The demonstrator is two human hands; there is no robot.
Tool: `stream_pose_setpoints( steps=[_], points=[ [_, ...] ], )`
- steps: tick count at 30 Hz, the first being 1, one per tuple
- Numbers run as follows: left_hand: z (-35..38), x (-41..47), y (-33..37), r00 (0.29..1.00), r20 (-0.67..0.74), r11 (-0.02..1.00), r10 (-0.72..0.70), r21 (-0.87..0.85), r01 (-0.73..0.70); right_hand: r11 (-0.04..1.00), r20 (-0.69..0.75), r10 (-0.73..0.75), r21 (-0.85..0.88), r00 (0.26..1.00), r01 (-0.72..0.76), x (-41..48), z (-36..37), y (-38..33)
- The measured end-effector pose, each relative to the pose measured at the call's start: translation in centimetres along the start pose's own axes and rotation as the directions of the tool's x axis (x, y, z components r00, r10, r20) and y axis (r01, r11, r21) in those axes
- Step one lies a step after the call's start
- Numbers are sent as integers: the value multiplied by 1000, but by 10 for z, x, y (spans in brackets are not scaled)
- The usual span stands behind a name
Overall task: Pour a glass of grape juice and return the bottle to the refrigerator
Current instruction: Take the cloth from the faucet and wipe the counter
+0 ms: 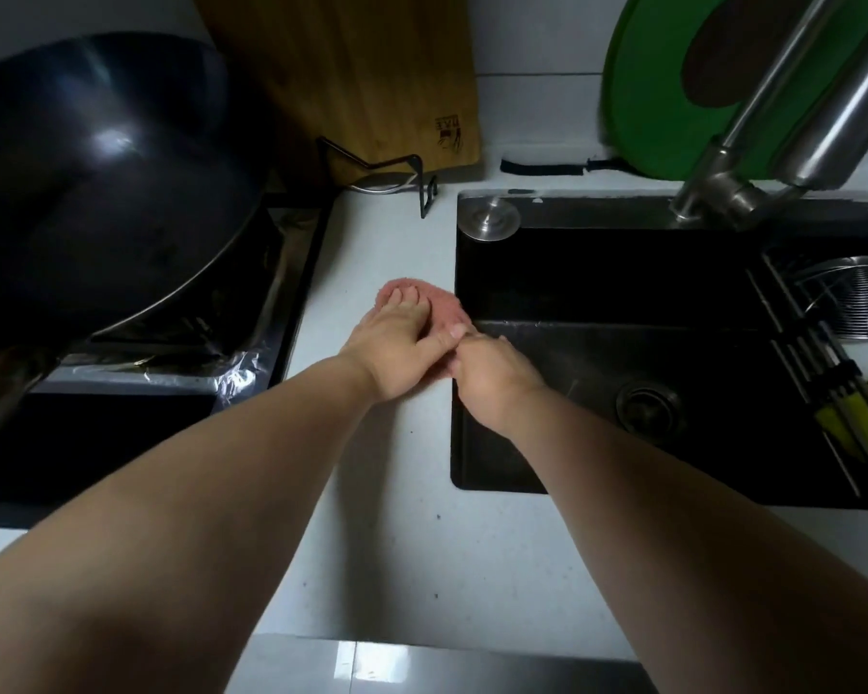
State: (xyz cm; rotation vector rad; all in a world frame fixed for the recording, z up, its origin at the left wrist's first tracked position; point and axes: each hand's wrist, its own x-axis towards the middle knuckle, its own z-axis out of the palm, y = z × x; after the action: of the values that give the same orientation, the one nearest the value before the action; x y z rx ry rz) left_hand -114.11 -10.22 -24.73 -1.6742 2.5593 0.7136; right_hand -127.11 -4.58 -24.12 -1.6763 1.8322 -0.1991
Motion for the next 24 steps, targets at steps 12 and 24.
stream_pose_setpoints(
  steps=[12, 24],
  points=[
    [-6, -81, 68, 947, -202, 965, 249, 134, -225, 996, -532, -46, 43, 845, 81, -112, -30, 39],
    [-128, -135, 157, 852, -355, 922, 385, 103, -373, 993, -506, 117, 30, 854, -118, -250, -133, 23]
  ],
)
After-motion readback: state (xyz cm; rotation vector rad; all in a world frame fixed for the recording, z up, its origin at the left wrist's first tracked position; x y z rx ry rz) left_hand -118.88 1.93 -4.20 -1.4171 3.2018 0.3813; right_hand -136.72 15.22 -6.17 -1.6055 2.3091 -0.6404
